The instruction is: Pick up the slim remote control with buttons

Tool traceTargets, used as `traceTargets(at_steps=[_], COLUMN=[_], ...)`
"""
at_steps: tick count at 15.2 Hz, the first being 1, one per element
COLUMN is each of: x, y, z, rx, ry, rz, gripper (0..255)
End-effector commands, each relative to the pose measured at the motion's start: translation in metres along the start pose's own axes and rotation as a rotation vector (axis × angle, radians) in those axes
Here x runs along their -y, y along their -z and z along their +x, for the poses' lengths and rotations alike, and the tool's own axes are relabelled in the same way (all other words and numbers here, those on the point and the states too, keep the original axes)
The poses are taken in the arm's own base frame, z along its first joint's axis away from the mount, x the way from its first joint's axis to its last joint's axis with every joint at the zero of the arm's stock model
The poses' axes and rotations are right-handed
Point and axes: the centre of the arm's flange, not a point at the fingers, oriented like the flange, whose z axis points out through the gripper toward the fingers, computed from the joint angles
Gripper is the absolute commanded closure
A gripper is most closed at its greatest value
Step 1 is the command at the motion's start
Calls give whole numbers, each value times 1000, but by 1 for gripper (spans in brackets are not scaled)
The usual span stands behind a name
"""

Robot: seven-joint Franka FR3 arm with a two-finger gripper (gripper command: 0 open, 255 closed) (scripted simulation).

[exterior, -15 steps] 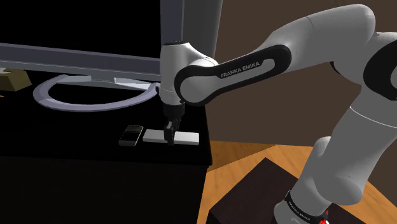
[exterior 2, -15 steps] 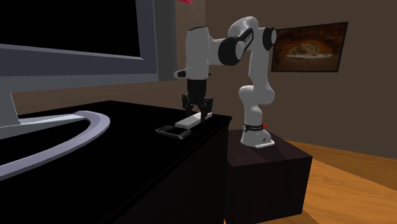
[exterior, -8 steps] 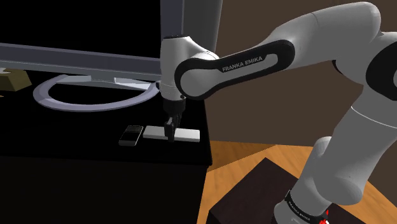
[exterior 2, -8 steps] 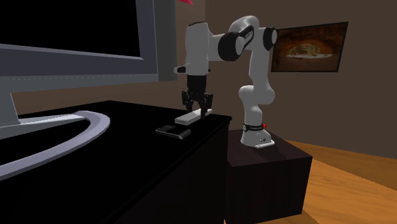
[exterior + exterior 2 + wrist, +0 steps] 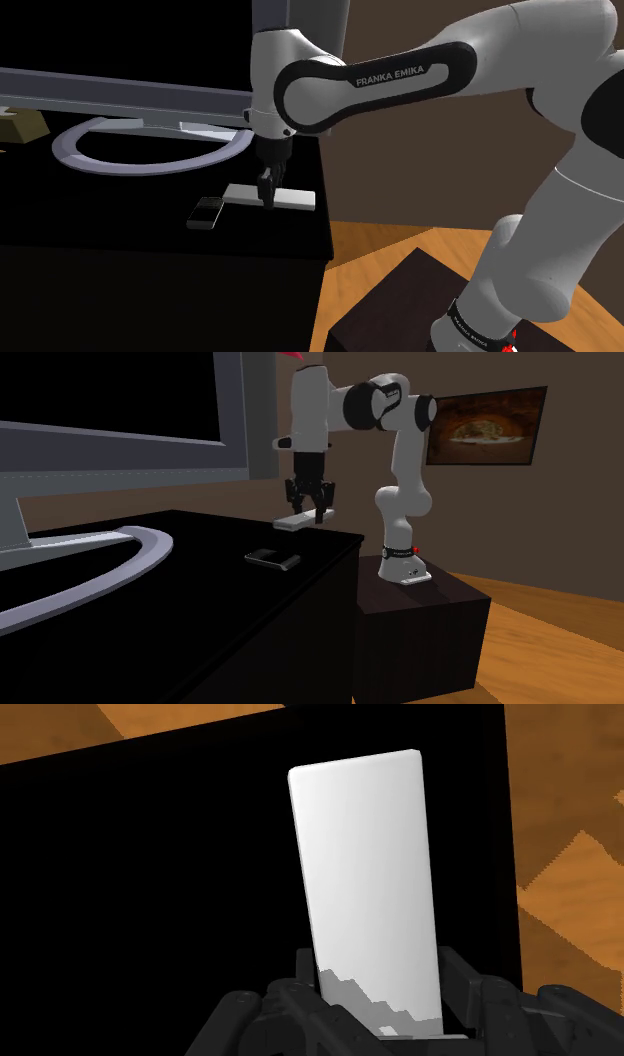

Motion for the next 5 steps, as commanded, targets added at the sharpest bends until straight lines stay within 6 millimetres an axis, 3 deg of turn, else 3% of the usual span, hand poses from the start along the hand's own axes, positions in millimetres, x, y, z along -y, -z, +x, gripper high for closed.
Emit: traceTargets(at_steps=[1, 5], x=[-1, -1], y=[12, 23], z=[-1, -1], rx=[0, 0], ry=[0, 0], rz=[0, 0], gripper=[255, 255])
